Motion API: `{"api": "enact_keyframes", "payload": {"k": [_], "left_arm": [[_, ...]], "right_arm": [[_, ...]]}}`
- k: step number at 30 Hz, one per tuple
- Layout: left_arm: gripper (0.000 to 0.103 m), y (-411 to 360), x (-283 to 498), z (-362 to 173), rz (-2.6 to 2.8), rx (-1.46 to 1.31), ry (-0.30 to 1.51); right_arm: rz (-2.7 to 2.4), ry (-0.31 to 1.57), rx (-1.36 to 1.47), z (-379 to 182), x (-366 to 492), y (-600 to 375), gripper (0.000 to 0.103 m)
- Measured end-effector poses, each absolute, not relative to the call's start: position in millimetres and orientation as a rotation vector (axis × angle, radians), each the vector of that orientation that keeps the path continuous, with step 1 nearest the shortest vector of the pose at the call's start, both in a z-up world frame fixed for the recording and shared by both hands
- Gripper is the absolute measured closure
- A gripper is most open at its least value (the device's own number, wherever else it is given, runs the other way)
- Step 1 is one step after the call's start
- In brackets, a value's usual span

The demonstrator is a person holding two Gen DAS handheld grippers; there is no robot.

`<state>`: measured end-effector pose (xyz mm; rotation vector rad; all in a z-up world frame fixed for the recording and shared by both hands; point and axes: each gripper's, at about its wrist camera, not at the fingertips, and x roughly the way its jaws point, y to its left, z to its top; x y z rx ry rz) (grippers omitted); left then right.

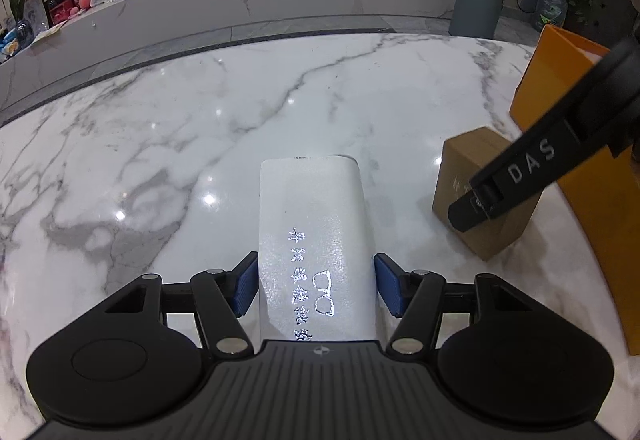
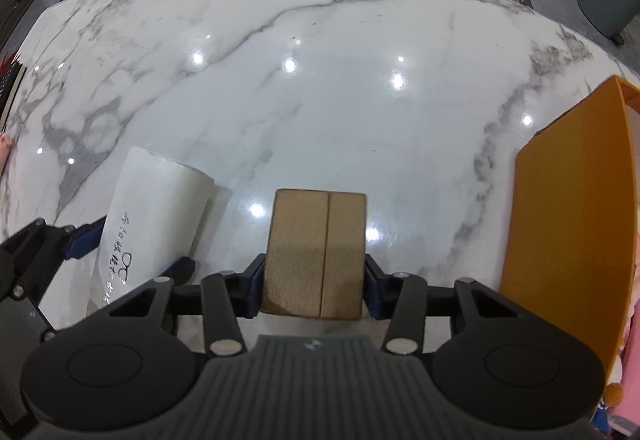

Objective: Organize objects
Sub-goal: 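Lift the white long box with the left tool while the right lifts the brown box, then carry the white long box and brown box over the open box with both tools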

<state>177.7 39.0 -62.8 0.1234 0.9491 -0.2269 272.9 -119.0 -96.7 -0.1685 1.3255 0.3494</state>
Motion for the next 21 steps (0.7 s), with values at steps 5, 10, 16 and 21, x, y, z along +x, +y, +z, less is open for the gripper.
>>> {"api": "enact_keyframes", "payload": {"k": [5,10,16,21], "left_arm": [[0.034,40,175,-56,-0.230,0.130,0.947],[0.034,41,175,-50,-0.229,0.134,0.945],[0.034,40,170,-37,-0.233,0.144,0.938],[0.034,41,164,-16,-0.216,0.139,0.878]], "right_arm": [[0.371,1.313,-0.190,-91,267,-118,0.054],[0.378,1.301,-0.197,-81,264,-124,0.054],[0.379,1.278,-0.184,-64,260,-132,0.054],[0.386,1.256,-0.180,-47,253,-137,0.054]]}}
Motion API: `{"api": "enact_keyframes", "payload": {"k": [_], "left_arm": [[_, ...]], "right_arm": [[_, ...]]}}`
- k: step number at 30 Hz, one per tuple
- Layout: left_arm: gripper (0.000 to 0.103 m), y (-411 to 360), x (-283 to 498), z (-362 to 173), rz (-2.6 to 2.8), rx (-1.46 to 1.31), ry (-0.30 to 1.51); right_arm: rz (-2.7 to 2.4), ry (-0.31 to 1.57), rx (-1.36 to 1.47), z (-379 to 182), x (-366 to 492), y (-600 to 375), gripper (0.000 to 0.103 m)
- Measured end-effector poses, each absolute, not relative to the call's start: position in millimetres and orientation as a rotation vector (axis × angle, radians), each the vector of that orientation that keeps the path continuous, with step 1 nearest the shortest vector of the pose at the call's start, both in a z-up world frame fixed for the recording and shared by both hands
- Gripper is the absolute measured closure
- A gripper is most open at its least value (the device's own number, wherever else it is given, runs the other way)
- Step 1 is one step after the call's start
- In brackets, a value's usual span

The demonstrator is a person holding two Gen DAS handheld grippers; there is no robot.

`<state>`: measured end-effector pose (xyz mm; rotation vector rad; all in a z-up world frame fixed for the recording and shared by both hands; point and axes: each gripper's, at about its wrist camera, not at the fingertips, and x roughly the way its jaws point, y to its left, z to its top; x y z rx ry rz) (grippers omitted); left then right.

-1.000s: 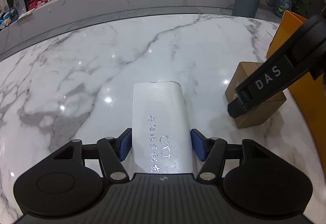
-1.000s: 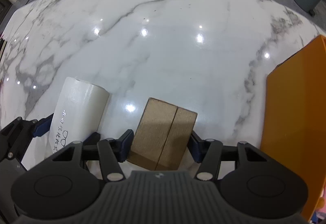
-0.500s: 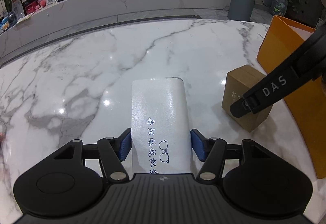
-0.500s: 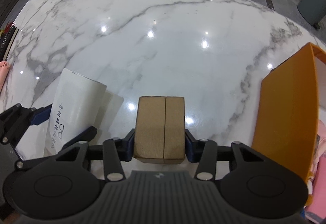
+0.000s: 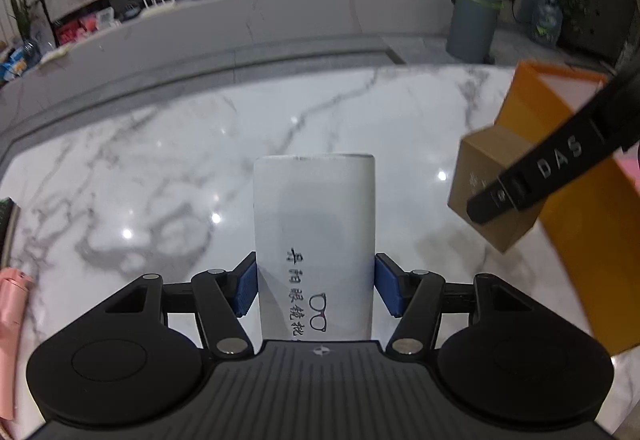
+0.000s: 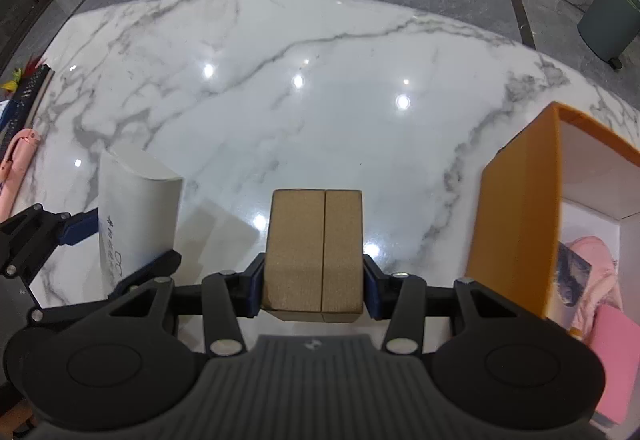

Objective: Organize objects
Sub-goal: 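Carry the white long box and brown box over the open box with both tools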

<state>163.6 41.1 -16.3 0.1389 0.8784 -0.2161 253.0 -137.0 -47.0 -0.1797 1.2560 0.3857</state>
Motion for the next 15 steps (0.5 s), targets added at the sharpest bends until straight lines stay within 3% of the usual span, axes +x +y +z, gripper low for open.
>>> {"api": "enact_keyframes", "payload": {"k": [15], "left_arm": [[0.034,29,138,56,-0.202,0.172,0.747]], "right_arm": [[0.416,1.153,-0.173,24,219,-158,0.054]]}}
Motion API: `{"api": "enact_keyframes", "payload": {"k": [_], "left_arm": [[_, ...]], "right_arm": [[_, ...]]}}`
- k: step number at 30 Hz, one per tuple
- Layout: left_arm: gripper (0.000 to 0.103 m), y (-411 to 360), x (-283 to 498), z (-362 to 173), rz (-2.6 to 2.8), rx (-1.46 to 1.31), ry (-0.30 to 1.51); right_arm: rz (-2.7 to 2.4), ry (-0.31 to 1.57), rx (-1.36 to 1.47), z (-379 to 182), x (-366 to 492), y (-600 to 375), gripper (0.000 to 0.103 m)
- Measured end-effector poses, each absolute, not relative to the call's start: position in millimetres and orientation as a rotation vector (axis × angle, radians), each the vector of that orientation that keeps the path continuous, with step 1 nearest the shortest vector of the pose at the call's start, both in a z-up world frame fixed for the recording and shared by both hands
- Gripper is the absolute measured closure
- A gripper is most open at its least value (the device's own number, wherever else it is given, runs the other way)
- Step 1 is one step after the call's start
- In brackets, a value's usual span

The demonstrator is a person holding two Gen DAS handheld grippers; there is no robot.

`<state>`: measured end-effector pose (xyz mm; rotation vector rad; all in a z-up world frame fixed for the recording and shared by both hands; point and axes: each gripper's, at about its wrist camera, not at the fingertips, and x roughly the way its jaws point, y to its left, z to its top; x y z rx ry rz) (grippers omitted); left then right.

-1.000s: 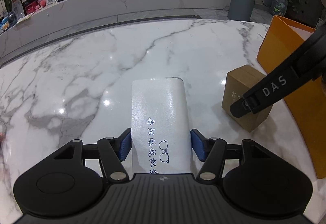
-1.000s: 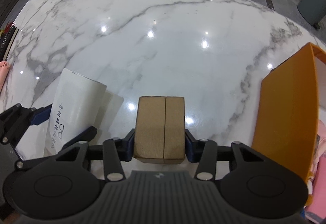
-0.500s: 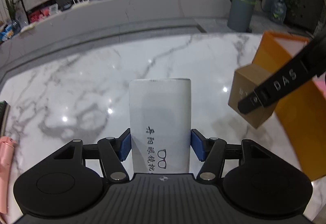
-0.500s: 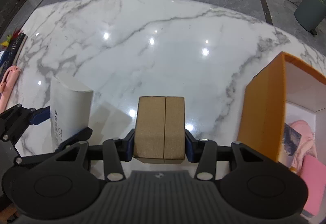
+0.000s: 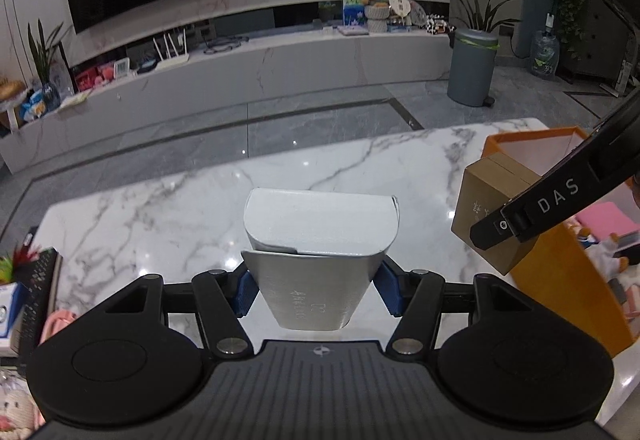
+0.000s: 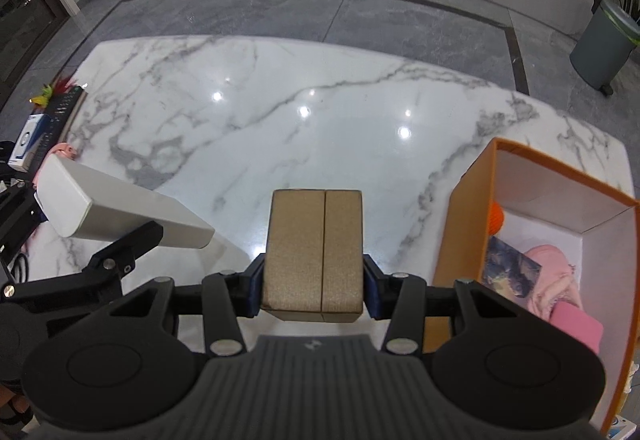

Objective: Organize objects
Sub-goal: 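Carry the white long box and brown box over the open box with both tools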

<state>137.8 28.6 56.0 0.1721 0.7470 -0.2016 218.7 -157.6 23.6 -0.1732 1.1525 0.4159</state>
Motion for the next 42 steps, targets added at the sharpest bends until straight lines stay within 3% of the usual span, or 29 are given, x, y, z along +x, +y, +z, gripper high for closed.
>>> {"api": "enact_keyframes", "payload": {"k": [14,28,42], "left_arm": [[0.034,-15,112,121,-0.247,0.193,0.642],[0.034,-111,112,150,-0.376,0.253,0.563],[0.034,-182,125,126,-0.480,0.285,0.602]], "right_arm": [[0.420,1.038,-0.155,93,172,-207,0.054],[0.335,0.956,-0.143,142,153,-305,0.054],[0.247,0.985,-0.089,120,172,-392,0.054]]}}
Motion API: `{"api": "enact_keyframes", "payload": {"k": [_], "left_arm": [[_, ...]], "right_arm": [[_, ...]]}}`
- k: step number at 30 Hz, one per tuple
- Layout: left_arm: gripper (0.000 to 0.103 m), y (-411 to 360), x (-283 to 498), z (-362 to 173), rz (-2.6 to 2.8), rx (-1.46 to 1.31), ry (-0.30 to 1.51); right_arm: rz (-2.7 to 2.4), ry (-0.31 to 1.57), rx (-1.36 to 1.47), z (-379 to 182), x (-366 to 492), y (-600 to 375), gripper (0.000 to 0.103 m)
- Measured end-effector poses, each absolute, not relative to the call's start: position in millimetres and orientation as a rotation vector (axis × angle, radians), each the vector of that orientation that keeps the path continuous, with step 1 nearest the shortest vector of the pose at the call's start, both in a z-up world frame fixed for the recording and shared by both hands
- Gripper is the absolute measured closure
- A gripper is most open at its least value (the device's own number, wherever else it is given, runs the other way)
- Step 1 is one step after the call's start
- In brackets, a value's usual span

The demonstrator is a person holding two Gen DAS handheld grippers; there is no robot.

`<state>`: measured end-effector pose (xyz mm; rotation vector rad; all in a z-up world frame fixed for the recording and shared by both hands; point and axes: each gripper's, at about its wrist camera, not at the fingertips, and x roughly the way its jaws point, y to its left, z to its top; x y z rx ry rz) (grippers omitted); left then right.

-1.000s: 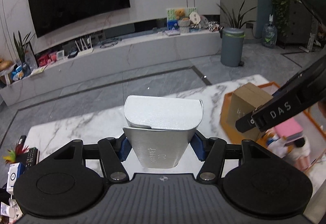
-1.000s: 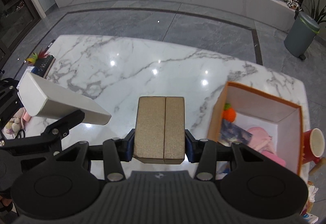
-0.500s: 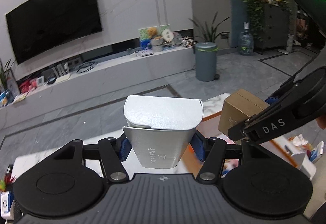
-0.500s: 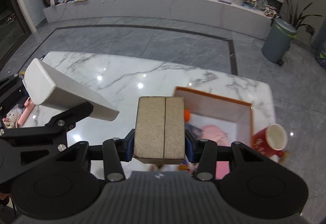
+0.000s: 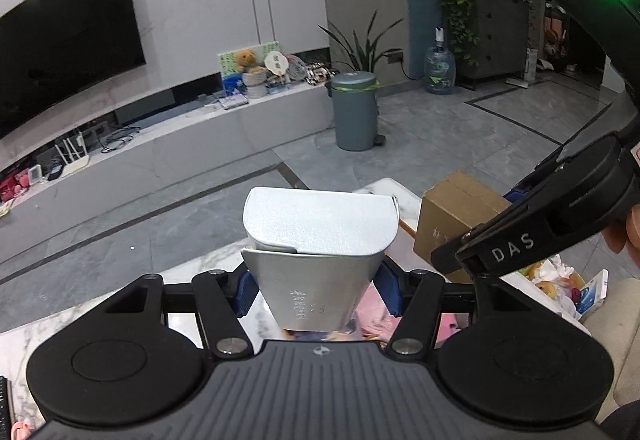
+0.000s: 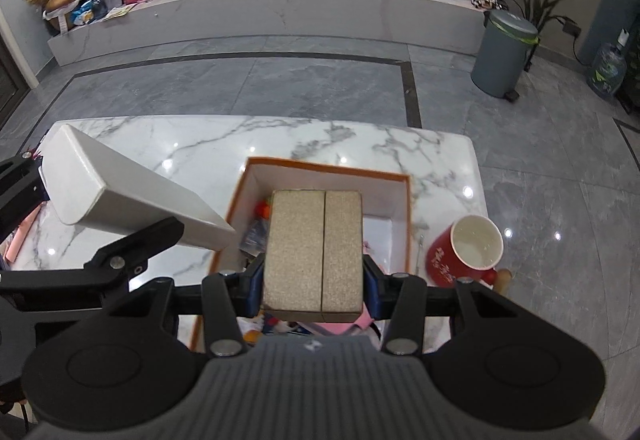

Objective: Organize objects
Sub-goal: 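Carry the white long box and brown box over the open box with both tools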

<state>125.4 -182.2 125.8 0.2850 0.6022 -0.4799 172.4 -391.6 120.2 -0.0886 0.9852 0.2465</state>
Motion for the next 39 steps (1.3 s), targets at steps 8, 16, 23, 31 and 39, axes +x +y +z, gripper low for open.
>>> {"api": "enact_keyframes", "payload": {"k": [8,16,23,31,39], "left_arm": [[0.034,-208,136,100,-0.495,0.344,0.667],[0.034,-219,147,68,-0.496,0.406,0.748],[0.034,-225,157,50,-0.503,0.437,0.807],[0.034,-230,166,39,-0.506,0.464,0.828],[0.034,-236,180,32,-0.513,0.470,0.849]], "right_arm": [[0.243,1.034,-0.063,87,184,-414,0.054],[0.265,1.092,-0.039,47,203,-424,0.054],[0.283,1.139,-0.038,15,220,-424,0.054],[0.288,1.185,-0.060,-10,231,-421,0.054],[0.272,1.195,-0.067,-23,244,-424,0.056]]}}
